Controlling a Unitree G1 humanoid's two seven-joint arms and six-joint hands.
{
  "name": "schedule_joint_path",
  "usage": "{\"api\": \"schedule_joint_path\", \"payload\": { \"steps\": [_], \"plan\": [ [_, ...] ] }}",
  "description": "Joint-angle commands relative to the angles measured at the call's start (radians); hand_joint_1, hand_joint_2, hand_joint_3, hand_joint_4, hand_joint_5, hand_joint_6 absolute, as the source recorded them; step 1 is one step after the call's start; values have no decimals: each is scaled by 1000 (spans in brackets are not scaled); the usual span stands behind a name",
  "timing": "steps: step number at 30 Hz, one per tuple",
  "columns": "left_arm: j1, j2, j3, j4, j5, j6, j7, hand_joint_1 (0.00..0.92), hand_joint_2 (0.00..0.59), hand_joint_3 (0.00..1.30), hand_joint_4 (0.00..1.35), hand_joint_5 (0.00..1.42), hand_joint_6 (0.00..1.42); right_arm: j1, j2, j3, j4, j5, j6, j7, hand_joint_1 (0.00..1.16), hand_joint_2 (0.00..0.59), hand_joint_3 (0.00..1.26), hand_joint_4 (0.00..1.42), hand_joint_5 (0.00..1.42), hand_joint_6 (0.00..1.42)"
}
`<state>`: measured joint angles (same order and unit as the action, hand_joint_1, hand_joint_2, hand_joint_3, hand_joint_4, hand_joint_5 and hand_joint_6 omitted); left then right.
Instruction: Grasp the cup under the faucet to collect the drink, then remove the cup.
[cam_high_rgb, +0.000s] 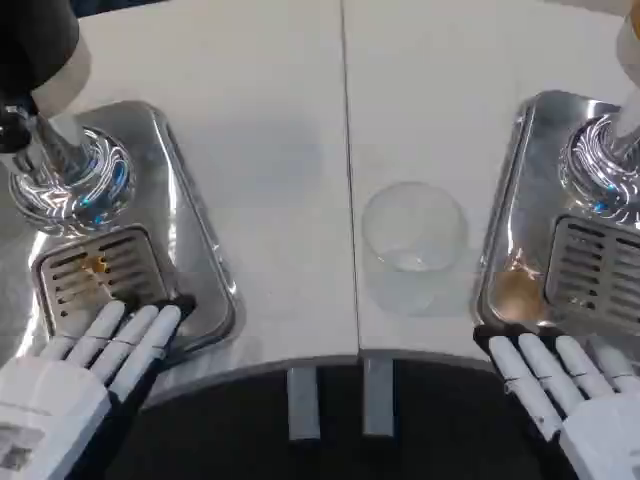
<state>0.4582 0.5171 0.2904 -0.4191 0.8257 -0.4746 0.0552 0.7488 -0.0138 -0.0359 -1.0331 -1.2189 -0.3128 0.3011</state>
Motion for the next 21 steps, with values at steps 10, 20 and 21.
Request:
{"api": "schedule_joint_path", "payload": {
  "steps": [10, 20, 21],
  "plan": [
    [-14, -18, -28, 27, -34, -15, 56, 0, 43, 0, 0, 0, 74, 23, 6, -22, -14, 16, -17, -7, 335, 390, 0, 0, 0, 0],
    [-150, -84, -124, 95, -112, -21, 94, 0, 29, 0, 0, 32, 130, 0, 15, -7, -14, 11, -8, 31, 337, 384, 0, 0, 0, 0],
    [-168, -90, -137, 103, -122, -21, 94, 0, 27, 0, 0, 41, 134, 6, 17, -6, -14, 11, -10, 30, 337, 384, 0, 0, 0, 0]
  ]
}}
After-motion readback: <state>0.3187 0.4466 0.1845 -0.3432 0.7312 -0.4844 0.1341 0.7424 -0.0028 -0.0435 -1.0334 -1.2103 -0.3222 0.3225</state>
